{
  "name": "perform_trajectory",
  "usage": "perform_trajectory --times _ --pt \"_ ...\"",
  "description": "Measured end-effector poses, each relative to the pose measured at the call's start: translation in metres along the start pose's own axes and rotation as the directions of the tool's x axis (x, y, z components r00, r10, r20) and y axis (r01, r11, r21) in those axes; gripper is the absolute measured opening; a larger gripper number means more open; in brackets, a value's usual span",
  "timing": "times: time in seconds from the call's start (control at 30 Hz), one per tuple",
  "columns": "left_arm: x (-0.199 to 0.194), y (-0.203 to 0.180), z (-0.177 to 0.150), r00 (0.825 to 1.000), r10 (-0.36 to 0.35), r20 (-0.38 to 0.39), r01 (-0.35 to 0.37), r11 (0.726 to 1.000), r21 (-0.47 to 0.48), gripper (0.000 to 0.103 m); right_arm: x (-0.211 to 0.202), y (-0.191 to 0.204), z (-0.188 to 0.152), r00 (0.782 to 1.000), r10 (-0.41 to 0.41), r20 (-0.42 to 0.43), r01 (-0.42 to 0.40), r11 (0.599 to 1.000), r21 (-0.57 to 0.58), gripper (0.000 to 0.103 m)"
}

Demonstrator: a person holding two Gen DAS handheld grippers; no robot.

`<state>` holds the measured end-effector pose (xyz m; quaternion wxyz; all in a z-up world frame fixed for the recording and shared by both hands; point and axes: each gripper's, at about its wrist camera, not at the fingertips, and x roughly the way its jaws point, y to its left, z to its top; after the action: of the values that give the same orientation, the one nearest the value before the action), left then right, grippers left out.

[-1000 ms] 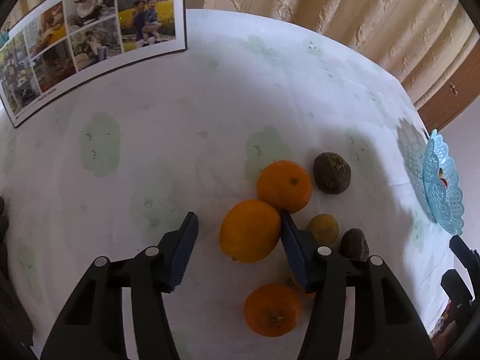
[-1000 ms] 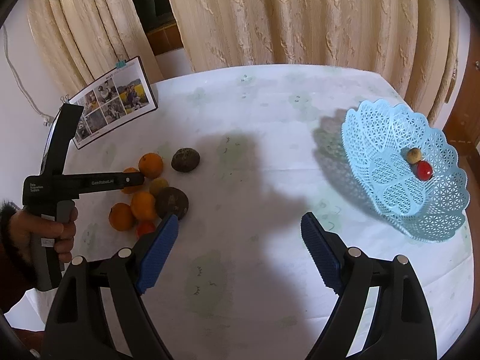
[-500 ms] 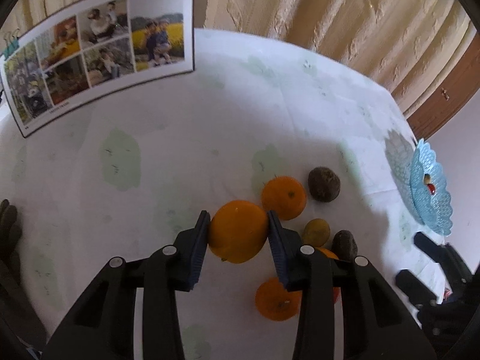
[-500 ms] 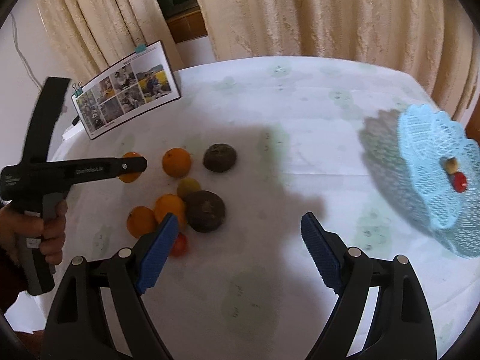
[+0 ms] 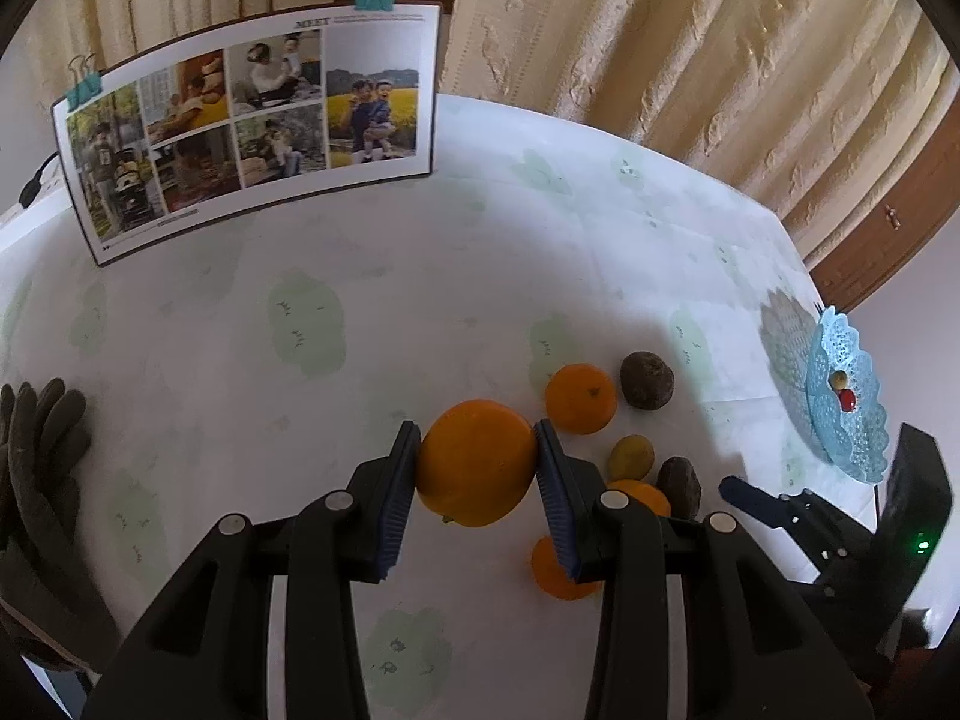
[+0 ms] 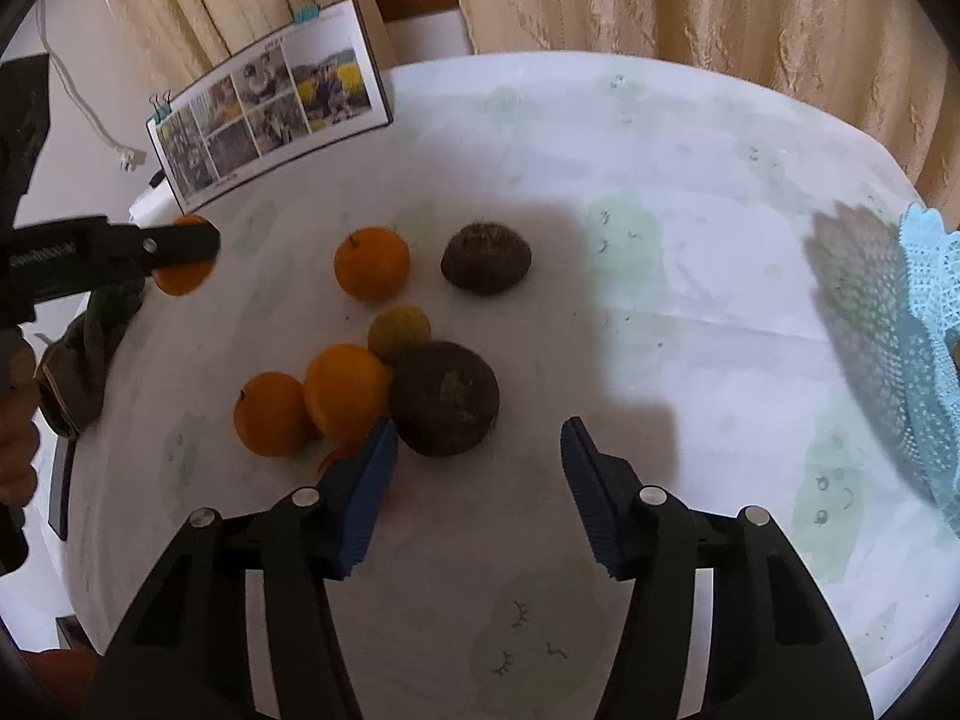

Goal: Organize fruits
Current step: 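Grasp a large orange with the left tool while the right tool grasps a dark brown fruit, then lower the dark fruit into the basket with the right tool while the left tool carries the orange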

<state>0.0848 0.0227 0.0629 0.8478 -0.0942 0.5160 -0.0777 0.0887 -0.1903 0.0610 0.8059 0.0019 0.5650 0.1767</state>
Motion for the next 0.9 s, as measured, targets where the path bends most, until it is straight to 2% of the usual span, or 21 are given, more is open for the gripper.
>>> perform_trajectory --times 0.27,0.3,0.33,0.43,0.63,0.9 --pt "-0.006 0.0 -0.004 1.0 0.02 0.001 -0.02 1.0 -0.005 0.039 0.016 0.004 0.01 1.0 0.013 0.006 -0.013 0.999 -0.042 0.057" --pt "-0.007 -0.001 -0.004 1.0 0.022 0.001 -0.022 1.0 -0.005 0.039 0.018 0.004 0.012 1.0 0.019 0.006 -0.018 0.999 -0.047 0.054" --pt "-0.007 -0.001 -0.005 1.0 0.023 0.002 -0.023 1.0 -0.005 0.039 0.018 0.004 0.013 0.999 0.032 0.003 -0.032 0.998 -0.053 0.045" --pt "-0.007 -0.004 -0.004 1.0 0.025 0.003 -0.025 1.0 -0.003 0.039 0.016 0.004 0.014 0.999 0.046 0.0 -0.046 0.998 -0.052 0.042" --pt "-0.007 -0.017 -0.001 1.0 0.019 0.009 -0.019 1.0 0.01 0.039 -0.006 -0.011 0.01 0.998 0.056 0.033 -0.056 0.998 -0.017 0.042" --pt "-0.004 -0.052 0.001 1.0 -0.01 0.017 0.009 0.999 0.047 0.039 -0.06 -0.053 0.012 0.99 0.011 0.14 -0.02 0.998 0.064 0.042"
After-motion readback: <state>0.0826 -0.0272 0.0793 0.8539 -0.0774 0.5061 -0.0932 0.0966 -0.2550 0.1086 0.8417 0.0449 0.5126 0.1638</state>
